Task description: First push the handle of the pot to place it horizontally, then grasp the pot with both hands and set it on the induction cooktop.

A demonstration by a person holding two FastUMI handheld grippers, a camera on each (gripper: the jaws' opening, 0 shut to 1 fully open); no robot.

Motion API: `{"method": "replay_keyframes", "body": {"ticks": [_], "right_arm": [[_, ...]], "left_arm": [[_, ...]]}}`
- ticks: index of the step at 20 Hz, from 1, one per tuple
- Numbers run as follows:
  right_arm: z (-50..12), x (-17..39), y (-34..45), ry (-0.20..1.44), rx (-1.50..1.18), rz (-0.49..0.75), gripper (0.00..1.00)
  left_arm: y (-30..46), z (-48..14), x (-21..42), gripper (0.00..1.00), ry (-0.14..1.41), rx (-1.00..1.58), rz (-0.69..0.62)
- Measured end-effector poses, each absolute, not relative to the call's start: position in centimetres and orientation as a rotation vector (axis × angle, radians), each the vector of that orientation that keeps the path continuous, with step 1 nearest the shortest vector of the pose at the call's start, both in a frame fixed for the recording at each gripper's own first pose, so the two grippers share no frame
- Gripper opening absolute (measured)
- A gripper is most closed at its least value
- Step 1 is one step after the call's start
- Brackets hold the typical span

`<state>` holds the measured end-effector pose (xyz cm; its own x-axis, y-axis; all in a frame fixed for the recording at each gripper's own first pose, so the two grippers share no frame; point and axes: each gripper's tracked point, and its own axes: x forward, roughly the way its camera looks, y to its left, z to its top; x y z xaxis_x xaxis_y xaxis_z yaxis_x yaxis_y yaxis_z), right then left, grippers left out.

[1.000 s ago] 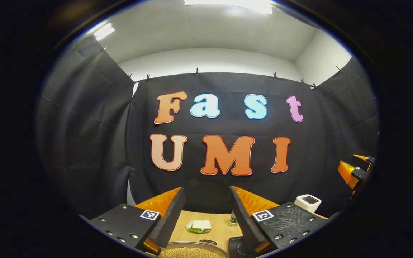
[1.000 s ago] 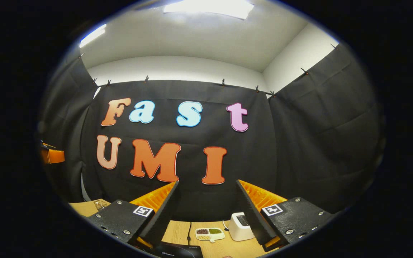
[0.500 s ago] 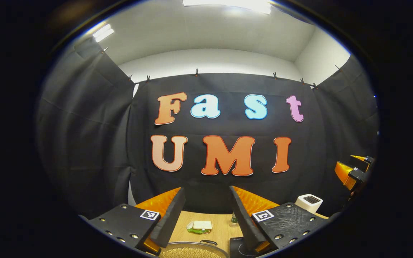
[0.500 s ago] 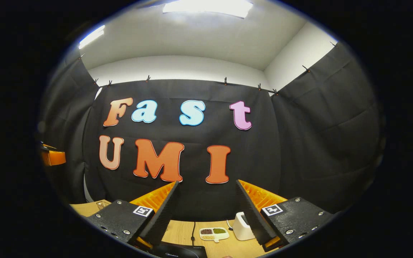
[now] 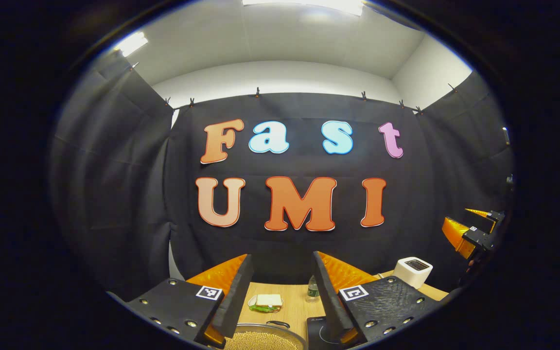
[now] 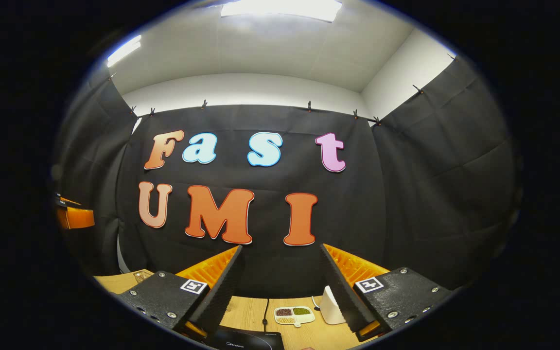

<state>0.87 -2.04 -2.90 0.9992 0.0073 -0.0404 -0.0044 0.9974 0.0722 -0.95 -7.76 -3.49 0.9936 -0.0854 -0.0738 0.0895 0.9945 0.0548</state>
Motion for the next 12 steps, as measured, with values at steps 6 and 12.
{"method": "replay_keyframes", "body": {"ticks": [6,12], "right_arm": [[-4.1,0.9,-2.4,0.067,0.076,0.023,0.95],[-5.7,0.4,-3.8,0.096,0.068,0.036,0.95]], "left_arm": [[-6.7,-9.3,-1.5,0.2,0.263,0.04,-0.032],[-5.5,-17.0,-3.5,0.08,0.527,-0.032,0.055]]}}
